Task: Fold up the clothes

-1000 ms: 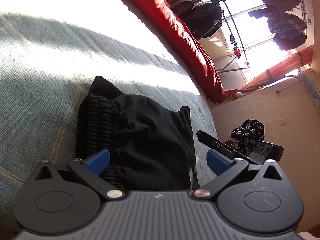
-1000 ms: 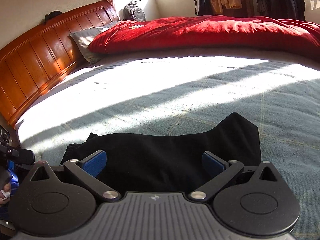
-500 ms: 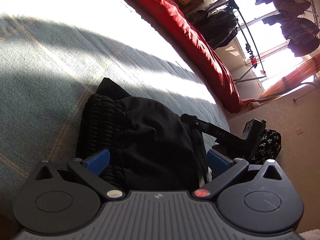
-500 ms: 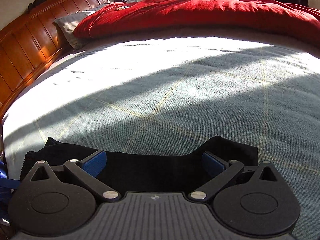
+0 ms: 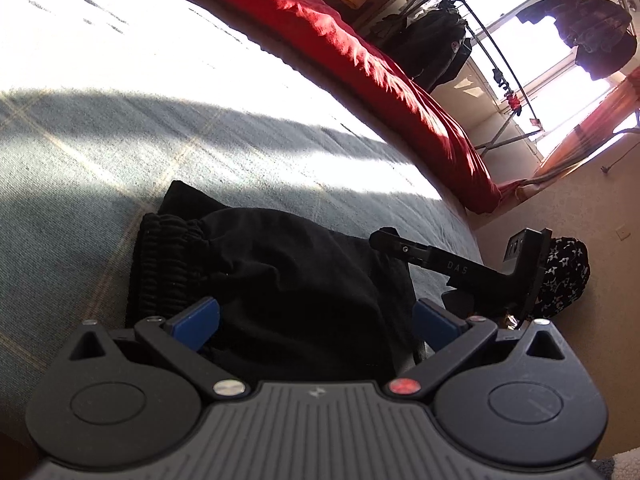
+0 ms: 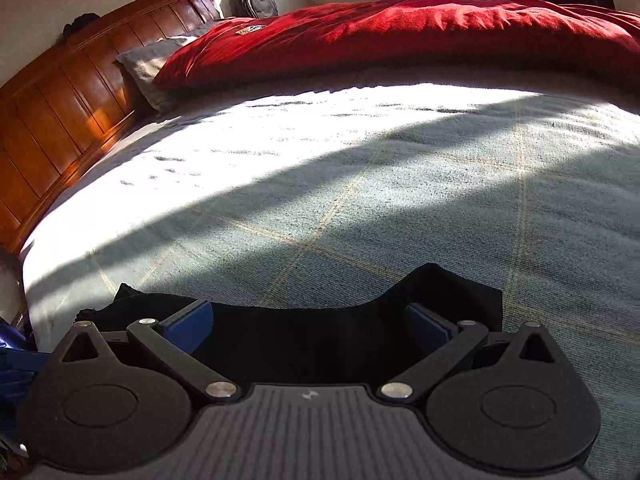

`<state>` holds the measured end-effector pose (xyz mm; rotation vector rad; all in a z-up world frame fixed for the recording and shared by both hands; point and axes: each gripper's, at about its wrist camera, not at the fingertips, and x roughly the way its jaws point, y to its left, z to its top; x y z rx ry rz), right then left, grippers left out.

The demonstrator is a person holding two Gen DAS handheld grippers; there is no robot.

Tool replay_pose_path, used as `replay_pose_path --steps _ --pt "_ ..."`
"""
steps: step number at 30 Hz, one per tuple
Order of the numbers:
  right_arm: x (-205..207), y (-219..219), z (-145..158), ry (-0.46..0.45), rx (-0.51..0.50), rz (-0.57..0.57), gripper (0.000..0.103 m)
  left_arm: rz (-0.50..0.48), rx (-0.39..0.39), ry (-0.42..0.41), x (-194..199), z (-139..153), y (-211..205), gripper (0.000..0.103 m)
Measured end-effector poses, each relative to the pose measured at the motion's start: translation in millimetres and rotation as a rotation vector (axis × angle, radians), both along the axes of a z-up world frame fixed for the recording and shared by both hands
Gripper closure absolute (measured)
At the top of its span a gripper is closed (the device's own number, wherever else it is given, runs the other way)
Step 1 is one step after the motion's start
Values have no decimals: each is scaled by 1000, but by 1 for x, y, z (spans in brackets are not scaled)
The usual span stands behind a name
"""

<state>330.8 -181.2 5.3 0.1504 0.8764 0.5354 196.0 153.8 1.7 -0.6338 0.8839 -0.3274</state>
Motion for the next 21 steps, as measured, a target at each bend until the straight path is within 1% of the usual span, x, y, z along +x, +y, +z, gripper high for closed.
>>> replay_pose_path --steps 2,9,13,16,21 --pt "-6 0 6 -6 1 6 0 -11 14 1 2 0 -5 1" --pt "-24 2 23 -42 -34 30 0 -26 15 29 5 -8 -10 1" --pt "-36 2 32 -52 -20 44 0 -28 26 40 2 -10 -9 1" --pt "-59 1 30 -7 22 105 0 -20 30 50 -6 -10 -7 1" --pt "-101 -3 22 85 97 219 0 -1 9 65 -25 -15 3 1"
